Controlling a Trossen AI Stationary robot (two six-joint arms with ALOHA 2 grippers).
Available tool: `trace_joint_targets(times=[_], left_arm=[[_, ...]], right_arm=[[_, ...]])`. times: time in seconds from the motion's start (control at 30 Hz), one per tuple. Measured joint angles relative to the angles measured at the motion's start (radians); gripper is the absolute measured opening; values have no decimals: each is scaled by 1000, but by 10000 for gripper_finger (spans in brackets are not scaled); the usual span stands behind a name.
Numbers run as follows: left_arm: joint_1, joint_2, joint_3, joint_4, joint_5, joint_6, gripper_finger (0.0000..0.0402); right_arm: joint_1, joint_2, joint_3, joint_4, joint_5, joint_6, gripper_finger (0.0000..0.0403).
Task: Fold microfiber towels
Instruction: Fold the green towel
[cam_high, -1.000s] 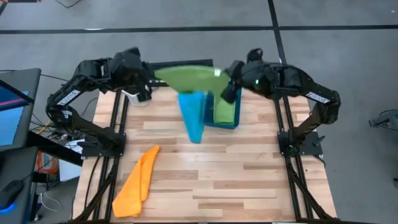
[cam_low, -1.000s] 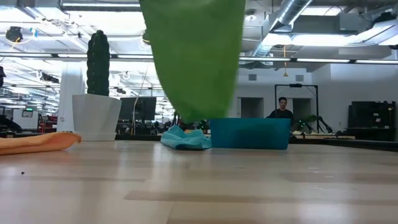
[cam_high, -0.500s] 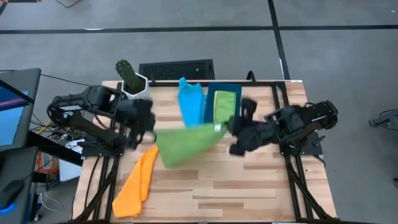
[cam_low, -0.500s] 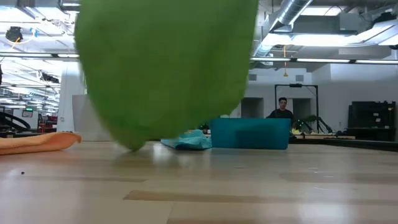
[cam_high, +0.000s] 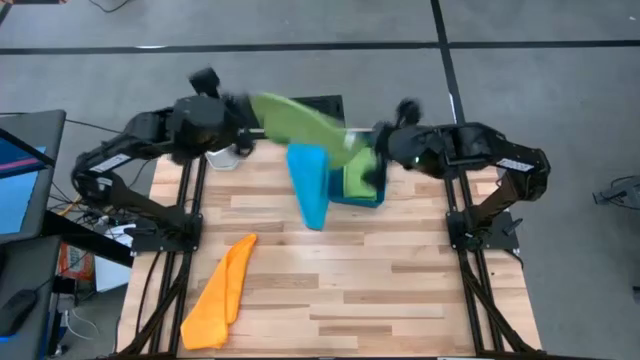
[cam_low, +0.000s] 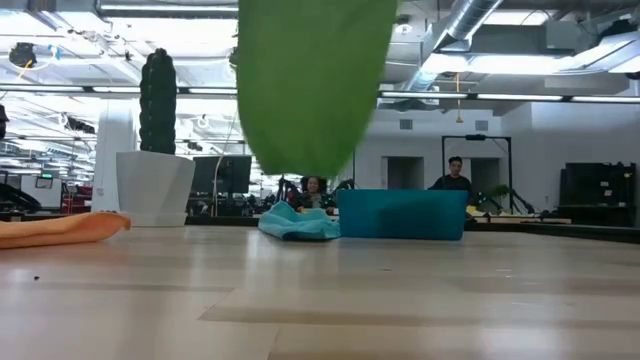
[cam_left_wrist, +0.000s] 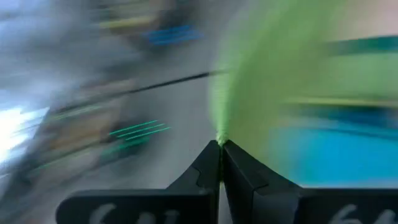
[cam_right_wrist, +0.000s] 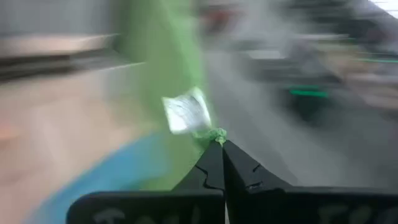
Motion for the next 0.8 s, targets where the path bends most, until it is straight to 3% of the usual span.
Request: trace_joint_targets(times=[0.1,0.17,0.23,0.27,0.33,0.37,0.4,0.5,0.57,0.63,0.7,0.8], left_arm=[[-40,-26,-1,-233,655,-219,0],[-70,-19,-18,-304,1014,-401,0],[-114,-17,-42,-308,1208,-544,0],[-140,-19,-48,-298,1226,-561,0],[-181,-21,-52,-317,1098,-495,0],[-193,-20,-53,-330,945,-444,0],[-194,-20,-53,-333,757,-404,0],[-160,-11,-53,-269,11,-304,0],[-104,1,-53,-106,-362,-158,0],[-30,11,-55,109,-454,71,2],[12,9,-57,269,-394,212,4],[15,-27,-53,320,-268,230,6]], right_arm=[[65,21,0,-32,-374,45,9],[126,30,-2,-32,-476,59,10],[178,29,-2,-21,-513,40,13],[197,26,-1,-10,-515,19,14],[209,18,-1,-9,-425,-12,15],[208,14,-1,-19,-315,-15,15],[192,11,-1,-23,-190,-16,14],[116,0,-1,-54,198,-18,12],[41,-3,0,-21,403,-21,13],[-22,1,-1,16,501,-48,16],[-67,2,-3,82,498,-85,17],[-78,-8,-1,128,376,-102,13]])
